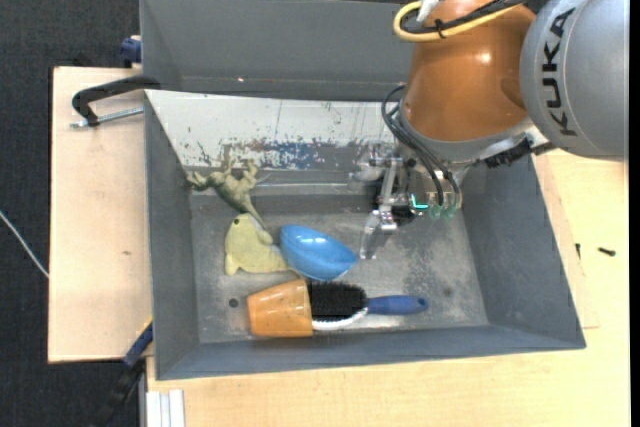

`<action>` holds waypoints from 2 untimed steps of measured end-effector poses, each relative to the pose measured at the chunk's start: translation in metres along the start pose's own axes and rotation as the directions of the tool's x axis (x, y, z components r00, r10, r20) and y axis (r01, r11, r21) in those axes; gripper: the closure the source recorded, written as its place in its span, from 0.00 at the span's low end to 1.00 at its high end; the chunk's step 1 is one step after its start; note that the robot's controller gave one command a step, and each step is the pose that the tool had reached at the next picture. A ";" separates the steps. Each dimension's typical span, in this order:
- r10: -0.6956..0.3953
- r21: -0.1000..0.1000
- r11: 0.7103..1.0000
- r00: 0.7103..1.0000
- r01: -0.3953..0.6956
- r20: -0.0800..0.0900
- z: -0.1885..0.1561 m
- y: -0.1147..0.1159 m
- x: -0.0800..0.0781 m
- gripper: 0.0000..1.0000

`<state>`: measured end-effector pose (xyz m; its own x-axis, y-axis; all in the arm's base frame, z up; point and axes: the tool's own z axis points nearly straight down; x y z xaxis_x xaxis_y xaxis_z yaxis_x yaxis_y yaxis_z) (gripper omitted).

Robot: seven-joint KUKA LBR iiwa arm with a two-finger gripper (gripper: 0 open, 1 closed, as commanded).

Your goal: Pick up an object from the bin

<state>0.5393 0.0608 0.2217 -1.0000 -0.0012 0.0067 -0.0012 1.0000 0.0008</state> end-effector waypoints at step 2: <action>0.092 0.000 0.996 0.996 -0.092 -0.004 0.122 0.005 0.037 1.00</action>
Offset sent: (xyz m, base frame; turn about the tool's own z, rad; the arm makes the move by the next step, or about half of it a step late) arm -0.0389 0.0047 -0.1294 0.0931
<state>0.5014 0.0662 0.1001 -0.9958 0.0904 0.0110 0.0904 0.9959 0.0002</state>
